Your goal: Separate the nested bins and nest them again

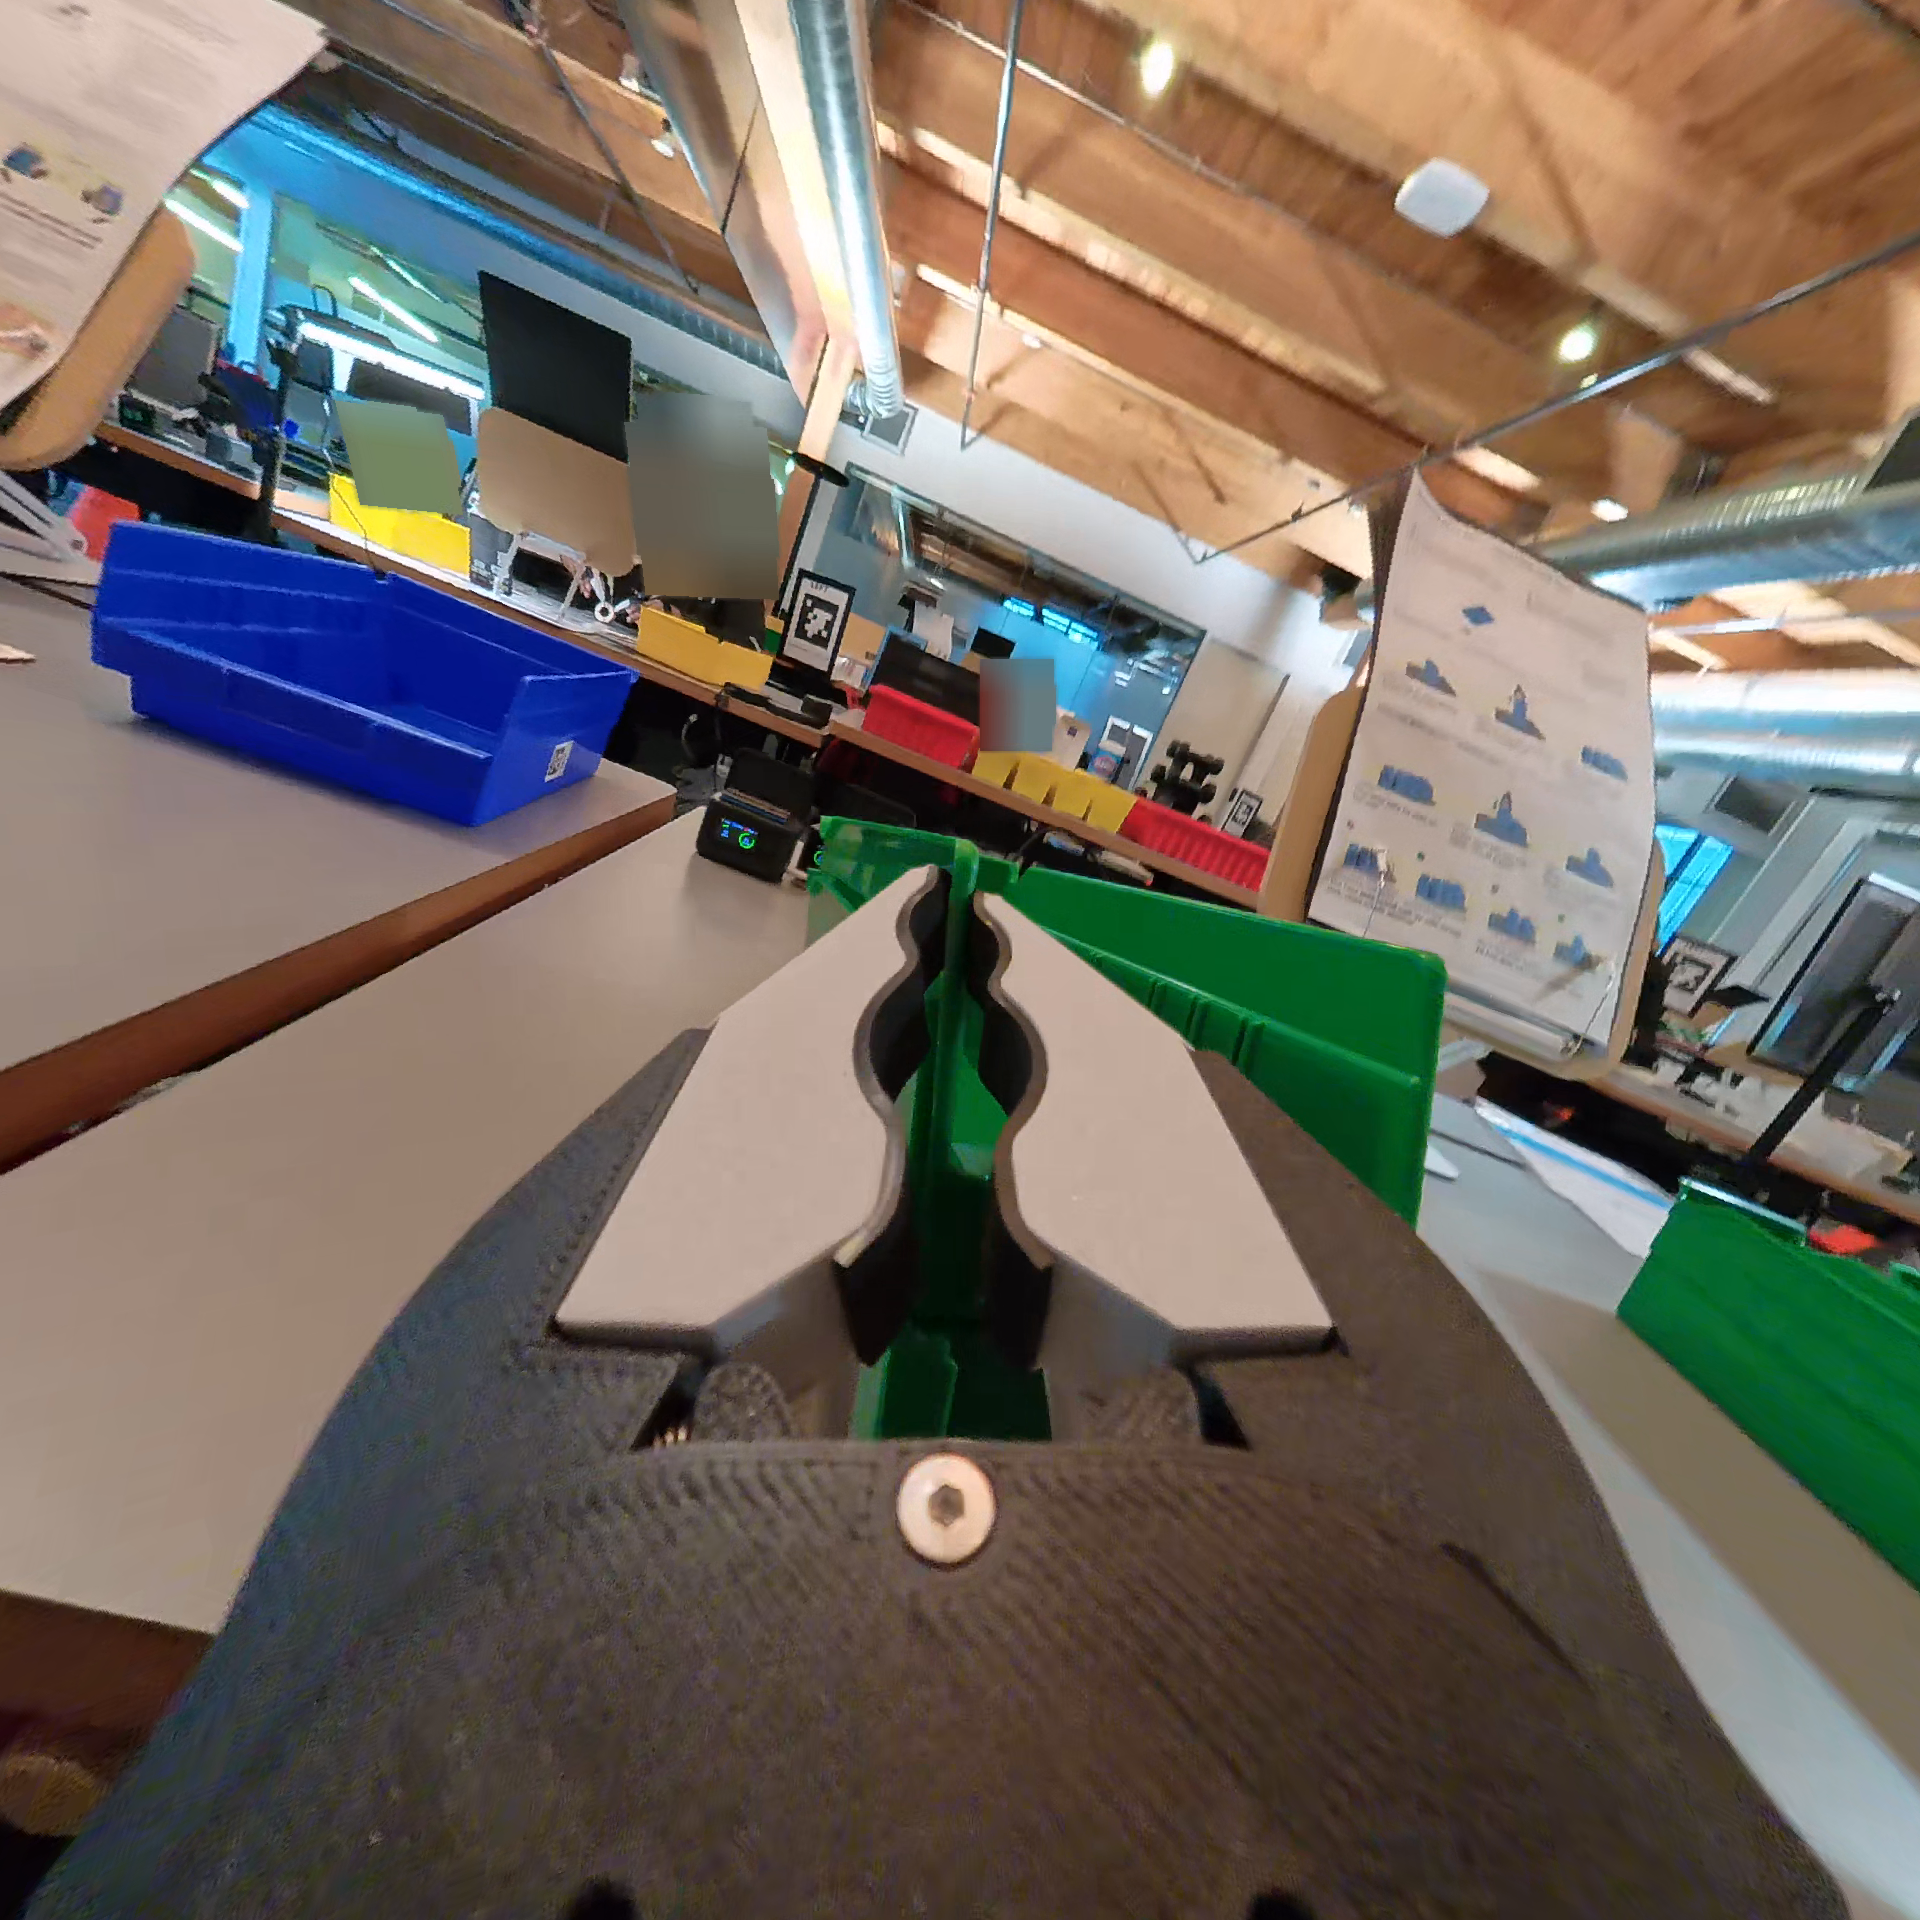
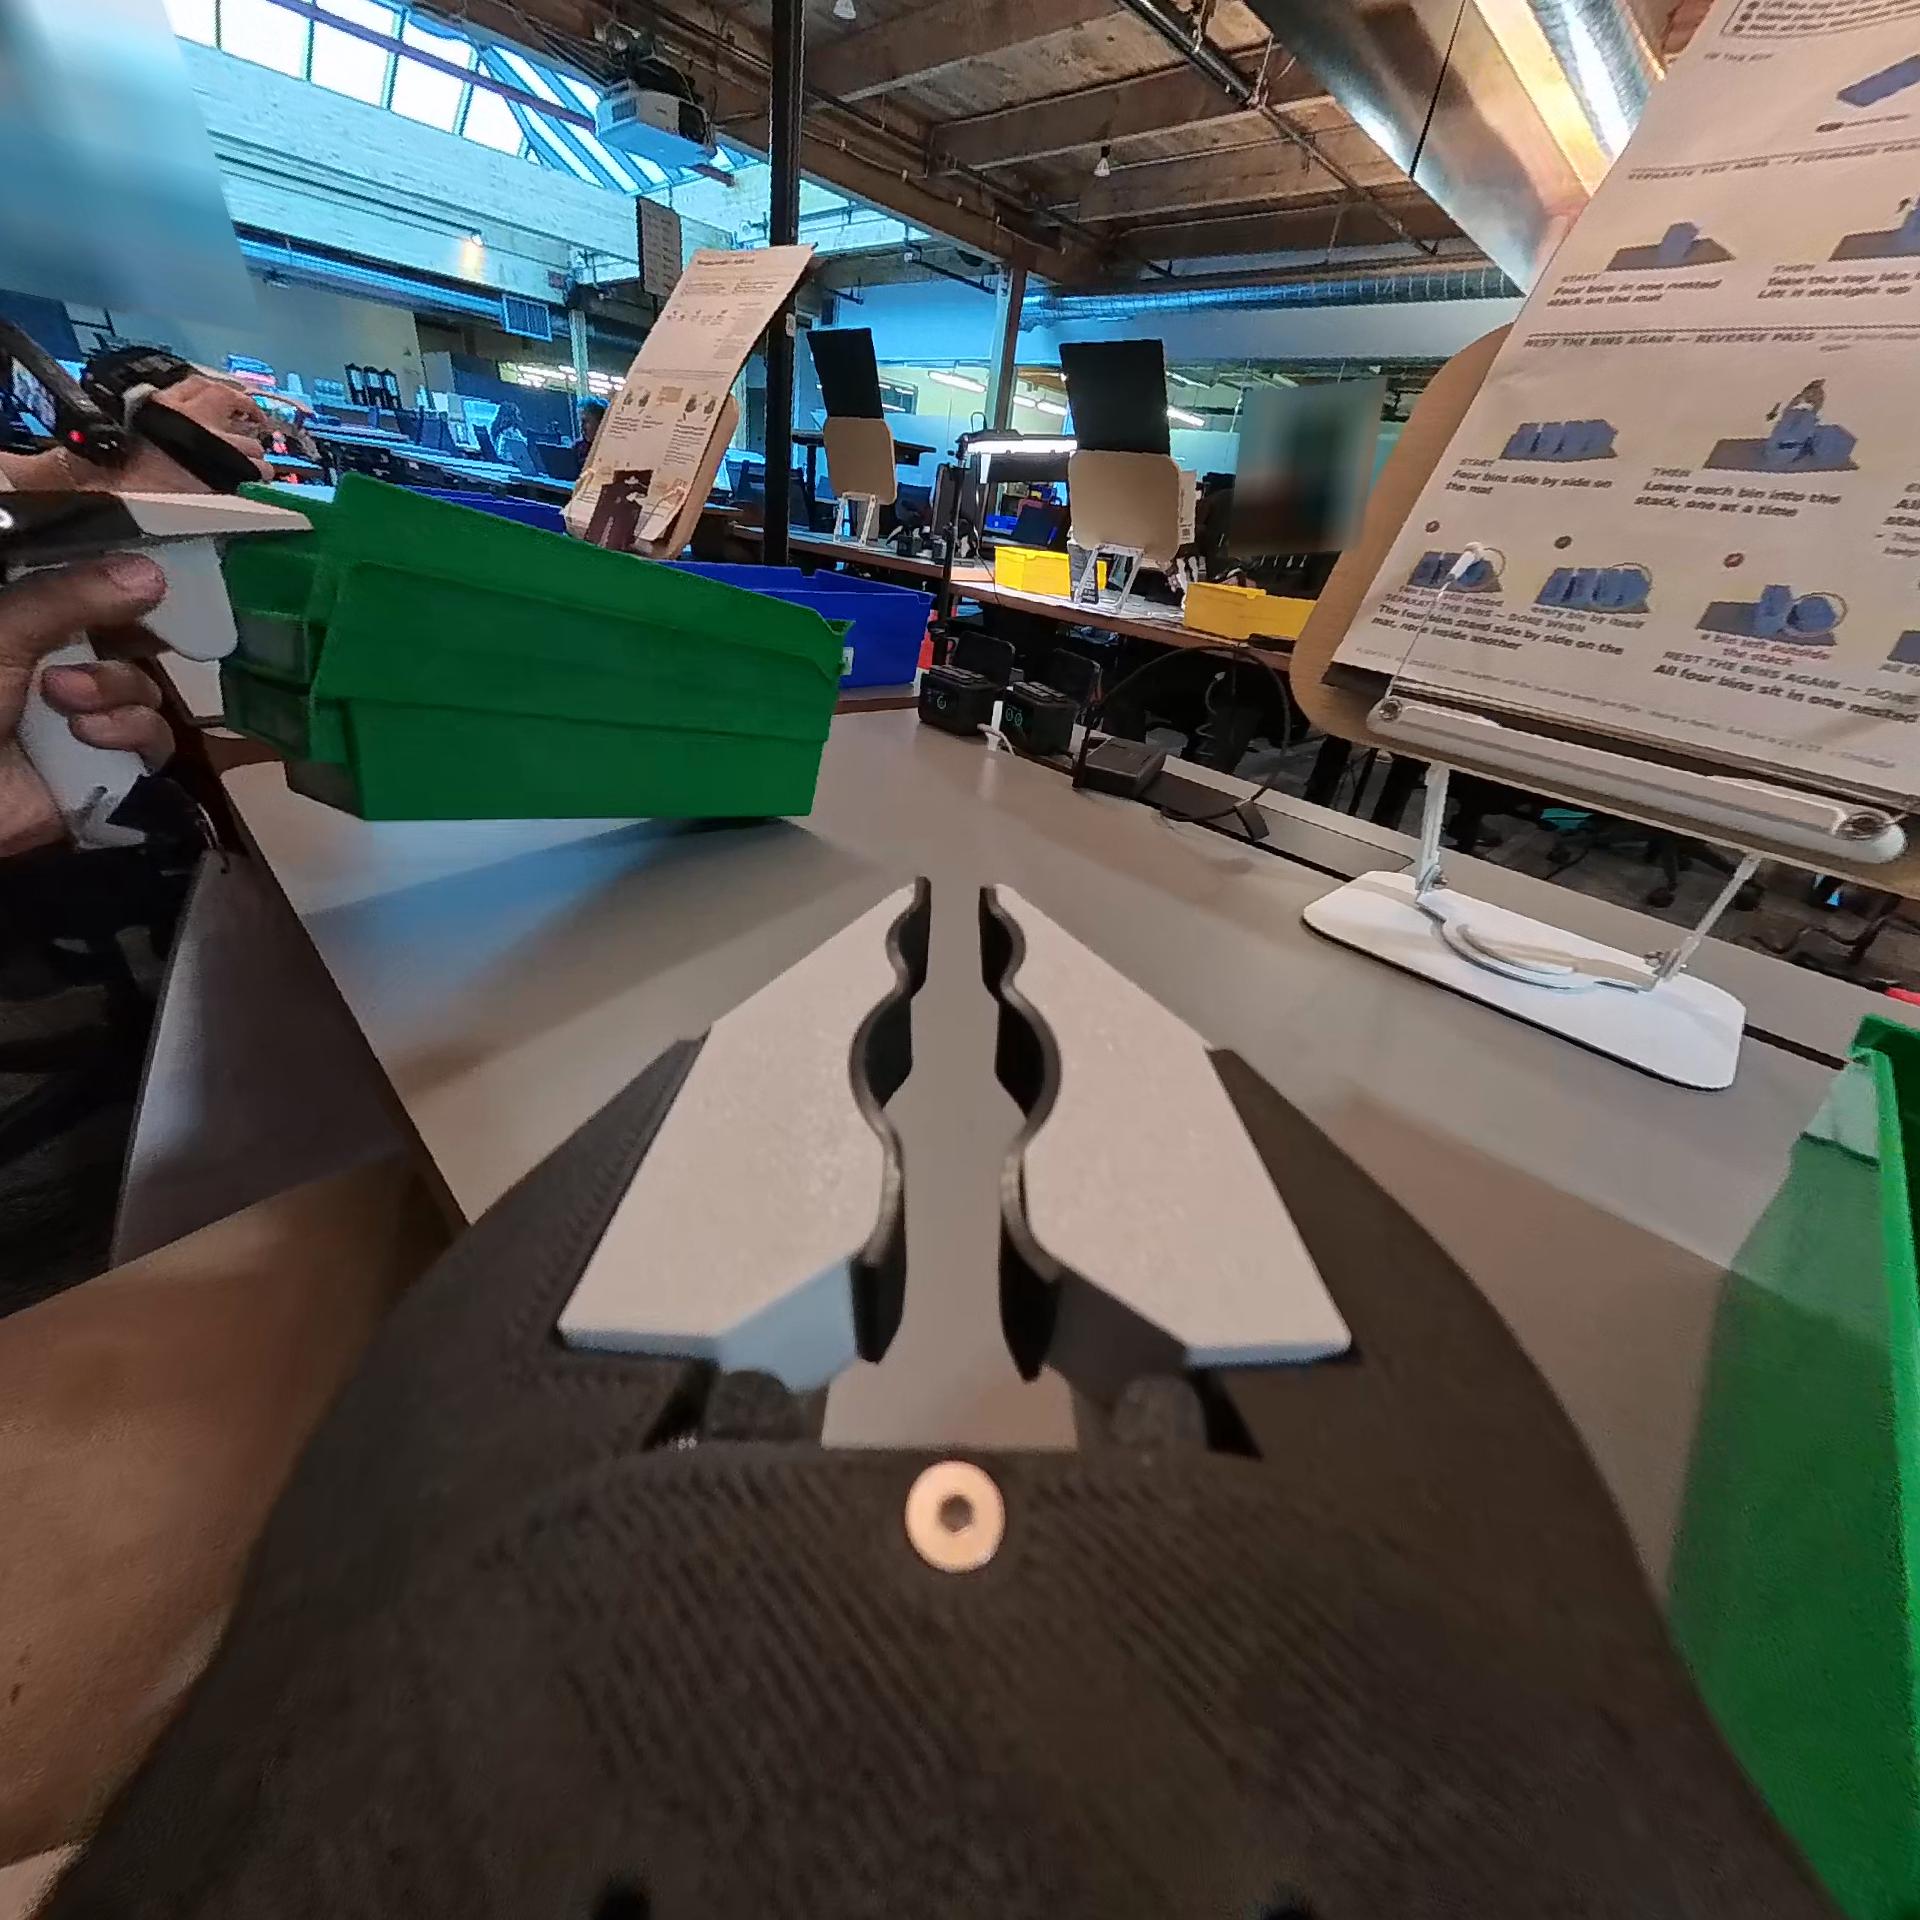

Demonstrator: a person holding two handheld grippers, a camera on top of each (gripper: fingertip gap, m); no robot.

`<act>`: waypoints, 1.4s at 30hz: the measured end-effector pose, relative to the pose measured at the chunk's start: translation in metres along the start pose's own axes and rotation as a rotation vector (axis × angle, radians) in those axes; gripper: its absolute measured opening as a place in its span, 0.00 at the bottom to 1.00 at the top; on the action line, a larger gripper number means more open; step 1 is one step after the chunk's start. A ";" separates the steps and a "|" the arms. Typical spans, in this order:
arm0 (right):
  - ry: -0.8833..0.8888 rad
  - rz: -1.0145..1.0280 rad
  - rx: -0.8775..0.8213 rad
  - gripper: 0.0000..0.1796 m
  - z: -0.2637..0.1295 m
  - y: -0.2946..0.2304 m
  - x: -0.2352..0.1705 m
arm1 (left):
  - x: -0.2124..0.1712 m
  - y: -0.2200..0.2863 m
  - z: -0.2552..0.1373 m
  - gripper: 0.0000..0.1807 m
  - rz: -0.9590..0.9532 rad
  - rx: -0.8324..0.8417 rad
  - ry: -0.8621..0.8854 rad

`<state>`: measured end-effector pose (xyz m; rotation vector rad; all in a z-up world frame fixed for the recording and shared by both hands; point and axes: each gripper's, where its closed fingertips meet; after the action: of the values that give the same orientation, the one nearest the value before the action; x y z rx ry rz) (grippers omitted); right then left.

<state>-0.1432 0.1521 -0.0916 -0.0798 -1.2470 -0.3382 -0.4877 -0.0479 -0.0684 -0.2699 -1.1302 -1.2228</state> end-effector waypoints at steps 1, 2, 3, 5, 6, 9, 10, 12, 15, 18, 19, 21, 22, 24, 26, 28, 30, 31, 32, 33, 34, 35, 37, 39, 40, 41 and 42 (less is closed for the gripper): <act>-0.003 -0.003 0.001 0.04 0.000 0.000 -0.001 | 0.001 0.000 0.000 0.00 -0.009 0.001 0.010; -0.006 -0.005 0.002 0.04 0.000 0.000 -0.001 | 0.002 0.002 0.000 0.00 -0.010 -0.007 0.018; -0.009 -0.007 0.002 0.04 0.000 0.000 -0.002 | 0.003 0.005 0.000 0.00 -0.010 -0.020 0.026; -0.011 -0.008 0.002 0.04 0.000 0.000 -0.002 | 0.006 0.010 0.000 0.01 -0.010 -0.044 0.039; -0.012 -0.006 0.002 0.04 0.000 0.000 -0.003 | 0.008 0.011 0.000 0.01 -0.011 -0.049 0.047; -0.018 -0.002 0.003 0.04 0.000 0.000 -0.004 | 0.011 0.013 0.000 0.01 -0.042 -0.064 0.058; -0.021 -0.002 0.005 0.04 0.000 -0.001 -0.005 | 0.009 0.012 0.000 0.01 -0.048 -0.066 0.050; -0.031 0.004 0.010 0.04 0.001 -0.002 -0.007 | 0.003 0.013 -0.001 0.01 -0.048 -0.085 0.030; -0.041 0.004 0.024 0.04 0.002 -0.007 -0.009 | -0.003 0.017 0.000 0.01 -0.021 -0.092 0.026; -0.051 -0.022 0.034 0.04 0.002 -0.009 -0.011 | -0.013 0.015 -0.002 0.01 -0.004 -0.081 -0.003; -0.053 -0.025 0.035 0.04 0.002 -0.010 -0.011 | -0.018 0.012 -0.003 0.01 0.005 -0.072 -0.025; -0.056 -0.025 0.033 0.04 0.001 -0.009 -0.012 | -0.025 0.007 -0.004 0.02 0.001 -0.043 -0.054; -0.057 -0.025 0.032 0.04 0.001 -0.009 -0.012 | -0.029 0.004 -0.005 0.02 -0.009 -0.029 -0.069; -0.060 -0.027 0.028 0.04 0.001 -0.007 -0.012 | -0.035 -0.004 -0.005 0.01 -0.056 0.005 -0.093; -0.062 -0.025 0.025 0.04 0.001 -0.006 -0.013 | -0.031 -0.006 -0.004 0.03 -0.114 0.001 -0.081; -0.066 -0.024 0.024 0.04 0.001 -0.006 -0.014 | -0.030 -0.012 -0.005 0.09 -0.118 0.029 -0.085; -0.070 -0.026 0.025 0.04 0.001 -0.006 -0.014 | -0.032 -0.015 -0.005 0.15 -0.108 0.044 -0.098; -0.073 -0.027 0.025 0.04 0.001 -0.007 -0.015 | -0.034 -0.015 -0.004 0.18 -0.102 0.046 -0.112; -0.077 -0.030 0.026 0.04 0.001 -0.007 -0.015 | -0.036 -0.014 -0.004 0.19 -0.093 0.042 -0.128; -0.079 -0.033 0.026 0.04 0.001 -0.007 -0.016 | -0.039 -0.013 -0.003 0.20 -0.075 0.041 -0.150; -0.081 -0.035 0.026 0.04 0.001 -0.007 -0.016 | -0.042 -0.014 -0.004 0.20 -0.047 0.049 -0.174; -0.084 -0.035 0.025 0.04 0.001 -0.007 -0.017 | -0.045 -0.014 -0.004 0.19 -0.012 0.055 -0.194; -0.092 -0.035 0.022 0.04 0.000 -0.006 -0.018 | -0.047 -0.014 -0.003 0.17 0.051 0.055 -0.212; -0.101 -0.046 0.015 0.04 -0.002 -0.004 -0.019 | -0.049 -0.015 -0.002 0.16 0.092 0.063 -0.228; -0.105 -0.054 0.009 0.04 -0.004 -0.002 -0.019 | -0.051 -0.016 -0.001 0.16 0.102 0.063 -0.240; -0.107 -0.062 0.001 0.04 -0.005 0.000 -0.019 | -0.054 -0.018 0.000 0.16 0.108 0.065 -0.252; -0.108 -0.065 -0.009 0.04 -0.007 0.002 -0.019 | -0.057 -0.019 0.000 0.16 0.112 0.069 -0.265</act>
<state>-0.1411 0.1566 -0.1111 -0.0660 -1.3575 -0.3996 -0.4991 -0.0214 -0.1208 -0.4468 -1.3643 -1.0683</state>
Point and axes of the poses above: each gripper's, where its closed fingertips meet, z out along the fingers, x out of its top, y = z × x across the jaws, and after that the axes turned 15 degrees about y, right-handed
